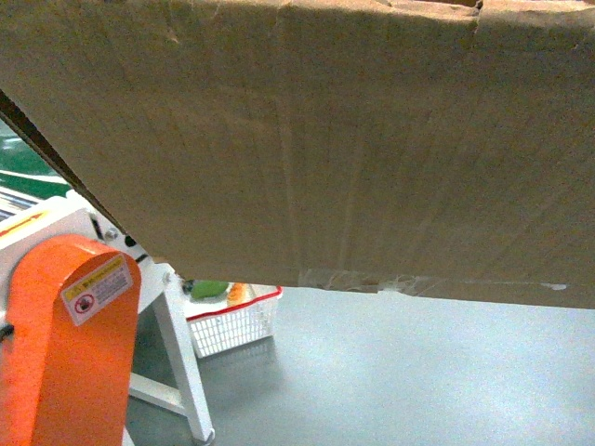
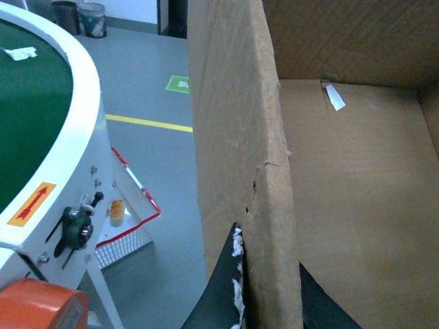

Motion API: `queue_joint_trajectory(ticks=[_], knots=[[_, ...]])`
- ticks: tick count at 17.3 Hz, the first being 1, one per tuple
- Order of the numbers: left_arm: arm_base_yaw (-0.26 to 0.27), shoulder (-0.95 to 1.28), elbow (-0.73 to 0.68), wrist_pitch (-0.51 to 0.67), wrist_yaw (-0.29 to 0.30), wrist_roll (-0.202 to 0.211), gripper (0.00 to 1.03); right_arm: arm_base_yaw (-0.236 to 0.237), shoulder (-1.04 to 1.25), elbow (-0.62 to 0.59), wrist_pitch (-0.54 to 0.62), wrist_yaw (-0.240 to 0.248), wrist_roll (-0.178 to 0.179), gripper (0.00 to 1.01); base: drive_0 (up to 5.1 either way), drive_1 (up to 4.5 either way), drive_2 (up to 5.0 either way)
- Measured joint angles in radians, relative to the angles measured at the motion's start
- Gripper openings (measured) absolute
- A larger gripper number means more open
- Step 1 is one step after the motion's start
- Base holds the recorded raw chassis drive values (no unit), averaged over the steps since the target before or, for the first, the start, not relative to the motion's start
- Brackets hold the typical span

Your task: Sort boxes to right shelf from conveyor

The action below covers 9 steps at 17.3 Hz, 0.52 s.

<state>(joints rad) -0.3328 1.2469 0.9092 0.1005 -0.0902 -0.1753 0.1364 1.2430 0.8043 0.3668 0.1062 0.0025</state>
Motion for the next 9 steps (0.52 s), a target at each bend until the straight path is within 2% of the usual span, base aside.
queue_joint_trajectory(ticks=[9], knots=[[0.000,0.000,0.000,0.000,0.000,0.000,0.03,0.000,0.000,0.000,0.000,0.000,0.000,0.05,-1.6,-1.64,-1.6]])
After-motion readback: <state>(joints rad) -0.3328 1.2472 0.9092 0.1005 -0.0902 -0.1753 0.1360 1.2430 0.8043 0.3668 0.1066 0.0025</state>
